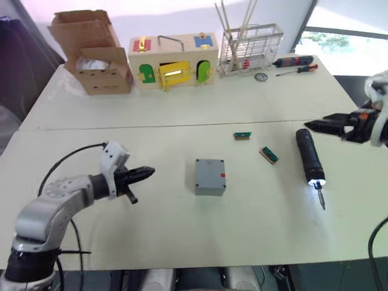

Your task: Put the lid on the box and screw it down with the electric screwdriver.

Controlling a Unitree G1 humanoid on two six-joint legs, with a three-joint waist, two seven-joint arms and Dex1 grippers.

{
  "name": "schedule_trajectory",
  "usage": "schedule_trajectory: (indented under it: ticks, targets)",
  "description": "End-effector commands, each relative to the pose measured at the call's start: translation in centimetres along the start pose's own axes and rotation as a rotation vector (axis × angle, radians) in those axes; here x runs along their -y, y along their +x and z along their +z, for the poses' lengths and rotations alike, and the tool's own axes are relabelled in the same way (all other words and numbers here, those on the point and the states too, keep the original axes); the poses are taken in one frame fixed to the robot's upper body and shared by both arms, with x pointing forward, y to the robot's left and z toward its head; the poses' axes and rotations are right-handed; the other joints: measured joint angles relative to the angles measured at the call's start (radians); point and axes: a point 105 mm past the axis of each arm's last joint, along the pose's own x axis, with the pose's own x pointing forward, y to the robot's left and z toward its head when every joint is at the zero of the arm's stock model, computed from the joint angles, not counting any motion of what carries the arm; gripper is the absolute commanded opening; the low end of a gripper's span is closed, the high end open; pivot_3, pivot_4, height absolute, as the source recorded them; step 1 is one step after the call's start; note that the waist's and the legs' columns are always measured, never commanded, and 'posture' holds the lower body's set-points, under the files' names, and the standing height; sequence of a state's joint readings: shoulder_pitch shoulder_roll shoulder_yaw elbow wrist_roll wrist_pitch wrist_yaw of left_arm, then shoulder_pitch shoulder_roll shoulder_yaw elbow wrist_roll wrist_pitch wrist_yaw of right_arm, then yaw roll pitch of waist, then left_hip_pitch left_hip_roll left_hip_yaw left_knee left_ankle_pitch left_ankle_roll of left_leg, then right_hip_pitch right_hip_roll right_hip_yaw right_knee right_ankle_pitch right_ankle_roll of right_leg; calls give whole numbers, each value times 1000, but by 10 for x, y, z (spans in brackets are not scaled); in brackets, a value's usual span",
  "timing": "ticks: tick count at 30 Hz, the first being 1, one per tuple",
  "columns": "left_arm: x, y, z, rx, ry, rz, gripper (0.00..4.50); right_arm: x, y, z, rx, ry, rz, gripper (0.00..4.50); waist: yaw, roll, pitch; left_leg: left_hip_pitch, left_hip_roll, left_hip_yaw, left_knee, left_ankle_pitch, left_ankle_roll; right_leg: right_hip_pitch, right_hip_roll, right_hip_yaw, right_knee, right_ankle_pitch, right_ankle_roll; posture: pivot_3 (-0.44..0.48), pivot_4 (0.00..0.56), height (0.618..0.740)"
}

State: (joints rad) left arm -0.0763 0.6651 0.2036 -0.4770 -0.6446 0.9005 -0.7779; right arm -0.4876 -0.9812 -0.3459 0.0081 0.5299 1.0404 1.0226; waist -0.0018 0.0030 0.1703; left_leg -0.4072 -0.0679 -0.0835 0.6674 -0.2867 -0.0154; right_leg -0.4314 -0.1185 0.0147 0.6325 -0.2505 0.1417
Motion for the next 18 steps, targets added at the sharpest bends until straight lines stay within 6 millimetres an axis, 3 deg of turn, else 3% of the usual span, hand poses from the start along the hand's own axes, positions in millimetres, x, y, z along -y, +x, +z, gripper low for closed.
schedule_trajectory:
  ticks: [1, 3, 5, 7, 12, 18]
  targets:
    - [26, -7, 0, 15, -37, -76, 0, -53, -12, -14, 58, -61, 144, 4470, 18, 0, 0, 0, -2, 0, 0, -2, 3, 1, -1, 1, 0, 0, 0, 0, 150, 730]
    - [36, -8, -11, -16, -74, -102, 0, -68, -14, -43, 22, 19, 184, 4470, 23, 1, 0, 4, -5, 1, 2, -3, 6, 6, -4, 3, 0, 1, -1, 0, 150, 730]
    - [46, -11, -30, -90, -94, -125, 0, -92, -15, -86, -64, 55, 245, 4470, 30, -1, -1, 7, -6, 1, 2, -2, 7, 9, -4, 3, -2, 2, -2, 0, 150, 730]
    - [46, -13, -37, -100, -122, -119, 0, -106, -15, -105, -82, 100, 265, 4470, 34, -3, -2, 15, -4, 1, -1, -4, 9, 17, -3, 3, -4, 1, -2, 0, 150, 730]
    - [50, -8, -36, -61, -165, -134, 0, -114, -7, -127, -98, 123, 238, 4470, 31, -1, -3, 20, -3, 3, -1, -4, 9, 21, -3, 4, -4, 0, -4, 0, 150, 730]
    - [52, -6, -36, -58, -169, -135, 0, -112, 0, -124, -65, 115, 235, 4470, 32, -2, -3, 20, -3, 2, -1, -4, 9, 21, -3, 3, -5, 0, -2, 0, 150, 730]
